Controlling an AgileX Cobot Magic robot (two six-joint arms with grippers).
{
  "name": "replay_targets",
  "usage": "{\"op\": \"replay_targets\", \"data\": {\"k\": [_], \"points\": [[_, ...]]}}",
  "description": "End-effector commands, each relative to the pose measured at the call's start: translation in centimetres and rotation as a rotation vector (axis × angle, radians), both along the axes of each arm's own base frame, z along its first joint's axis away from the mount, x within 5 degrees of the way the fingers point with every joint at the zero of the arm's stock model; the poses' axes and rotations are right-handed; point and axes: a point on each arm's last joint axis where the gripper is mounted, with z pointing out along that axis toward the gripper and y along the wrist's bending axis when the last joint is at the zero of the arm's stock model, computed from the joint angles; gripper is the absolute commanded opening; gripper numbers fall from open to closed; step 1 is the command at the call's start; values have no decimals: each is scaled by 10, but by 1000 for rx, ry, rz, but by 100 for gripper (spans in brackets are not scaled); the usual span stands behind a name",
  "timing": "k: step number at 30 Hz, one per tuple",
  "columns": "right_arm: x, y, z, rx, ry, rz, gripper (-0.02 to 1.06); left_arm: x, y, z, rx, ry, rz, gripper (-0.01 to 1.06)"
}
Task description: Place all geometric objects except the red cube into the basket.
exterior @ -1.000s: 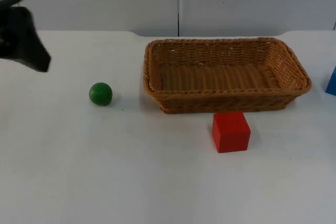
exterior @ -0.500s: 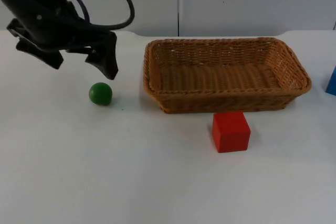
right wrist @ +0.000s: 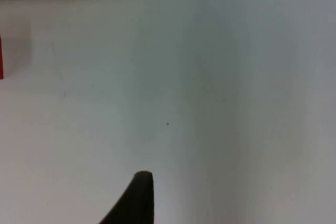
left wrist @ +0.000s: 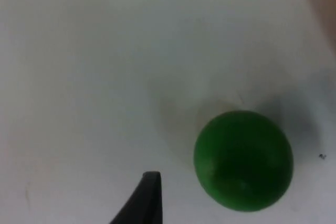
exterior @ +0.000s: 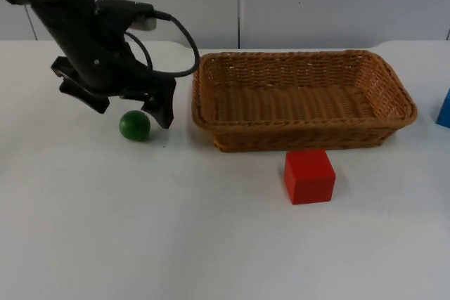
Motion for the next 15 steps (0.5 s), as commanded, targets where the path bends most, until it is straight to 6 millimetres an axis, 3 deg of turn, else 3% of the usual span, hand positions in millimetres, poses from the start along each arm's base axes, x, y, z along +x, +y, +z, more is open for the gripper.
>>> {"op": "replay_targets", "data": {"k": [1,9,15], "points": [[2,-1,3,0,-21,-6,105,4,-3,-1,0,-25,2,102],[2,-1,3,0,-25,-6,105,11,-2,-22,17,-58,23,102],[2,-1,3,0,-27,-6,105,12,-1,-24,24,-78,17,100]]}}
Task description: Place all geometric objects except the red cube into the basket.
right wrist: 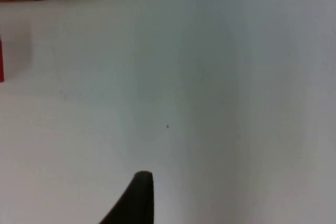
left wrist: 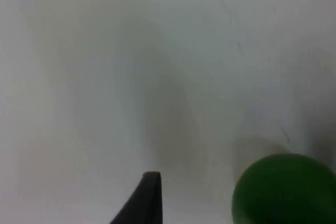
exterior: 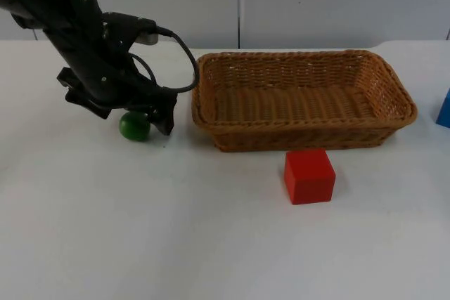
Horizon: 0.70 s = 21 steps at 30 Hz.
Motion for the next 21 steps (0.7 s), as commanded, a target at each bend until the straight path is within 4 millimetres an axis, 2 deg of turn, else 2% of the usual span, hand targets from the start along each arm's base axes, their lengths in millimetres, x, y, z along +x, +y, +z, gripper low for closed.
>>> {"op": "replay_targets", "data": {"k": [1,2,4,8,9,13,14,15,17,20,21], "points": [[2,-1,3,0,-22,-6,105,2,-2,0,10,-18,-9,98],[2,-1,3,0,-22,-6,105,2,-2,0,10,-18,-9,98],[2,-1,3,0,-20,-6,105,2,-2,0,18,-13,-15,89],[2,-1,3,0,-20,-6,105,-1,-1,-4,26,20,-20,58],[2,-1,3,0,-20,-6,105,-1,-1,-4,26,20,-20,58],[2,-1,3,0,-20,-6,105,-4,0,-4,23,60,4,21],[2,-1,3,0,-20,-6,105,-4,0,-4,23,60,4,21],[2,-1,3,0,-20,-6,105,-6,0,-2,26,76,2,8],[2,-1,3,-2,-20,-5,105,-8,0,3,29,97,-1,0],[2,-1,3,-2,-20,-5,105,-14,1,29,28,114,-7,0],[2,-1,3,-2,-20,-5,105,-14,1,29,28,114,-7,0]]}}
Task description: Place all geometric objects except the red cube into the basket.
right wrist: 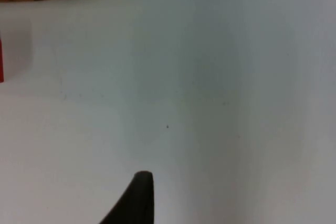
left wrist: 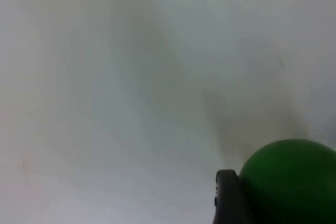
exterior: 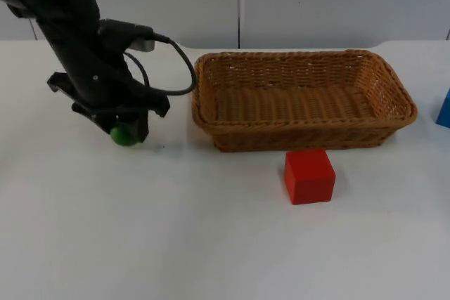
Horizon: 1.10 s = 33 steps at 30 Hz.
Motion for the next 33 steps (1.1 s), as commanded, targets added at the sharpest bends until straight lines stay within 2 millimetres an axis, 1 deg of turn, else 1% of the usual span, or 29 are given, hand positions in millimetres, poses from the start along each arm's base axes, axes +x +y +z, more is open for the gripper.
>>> {"op": "replay_targets", "data": {"k": [1,5,6,9,11,13,17,18,20,22,23,26,28,29,33], "points": [[2,-1,3,-3,-20,-4,105,-4,-3,23,-9,-9,-2,0],[2,-1,3,-3,-20,-4,105,-17,-7,79,-39,-59,-18,0],[2,-1,3,-3,-20,-4,105,-17,-7,79,-39,-59,-18,0],[2,-1,3,-3,-20,-4,105,-28,-16,111,-48,-123,-70,0],[2,-1,3,-3,-20,-4,105,-32,-22,121,-46,-150,-108,0],[2,-1,3,-3,-20,-4,105,-33,-26,121,-47,-150,-118,0],[2,-1,3,-3,-22,-3,105,-35,-44,119,-59,-190,-157,0],[2,-1,3,-3,-22,-3,105,-35,-44,119,-59,-190,-157,0],[2,-1,3,-3,-27,-3,105,-33,-59,120,-70,-220,-186,0],[2,-1,4,-3,-31,-3,105,-28,-74,124,-83,-245,-213,0],[2,-1,4,-3,-31,-3,105,-28,-74,124,-83,-245,-213,0],[2,-1,4,-3,-31,-3,105,-14,-97,126,-102,-283,-245,0],[2,-1,4,-3,-31,-3,105,-4,-110,122,-112,-299,-261,0],[2,-1,4,-3,-31,-3,105,-4,-110,122,-112,-299,-261,0],[2,-1,3,-3,-29,-3,105,15,-139,102,-128,-317,-292,0]]}}
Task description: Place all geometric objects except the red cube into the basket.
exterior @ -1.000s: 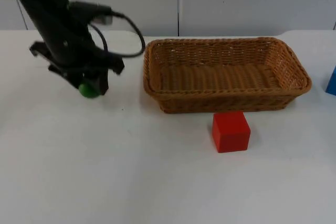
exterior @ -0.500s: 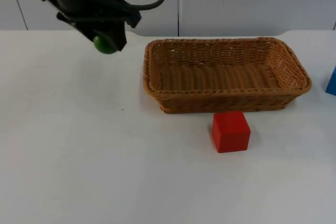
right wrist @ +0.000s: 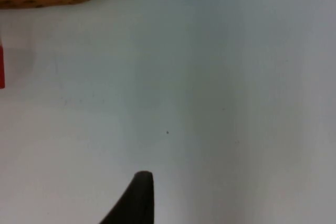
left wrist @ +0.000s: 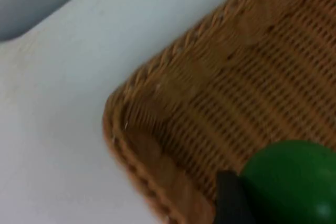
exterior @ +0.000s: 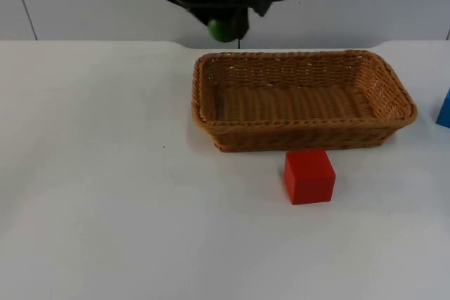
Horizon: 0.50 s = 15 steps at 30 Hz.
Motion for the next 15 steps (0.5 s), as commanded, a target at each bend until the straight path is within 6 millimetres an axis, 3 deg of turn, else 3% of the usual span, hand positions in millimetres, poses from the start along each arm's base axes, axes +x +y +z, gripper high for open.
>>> {"op": "replay_targets", "data": {"k": [1,7,15], "points": [[1,-1,3,-3,-14,-4,105,7,-17,-9,-19,-6,-18,0],[1,-1,3,-3,-16,-4,105,25,-34,-51,-12,7,-28,0],[1,-1,3,-1,-16,-4,105,28,-38,-81,-1,41,-27,0]]}}
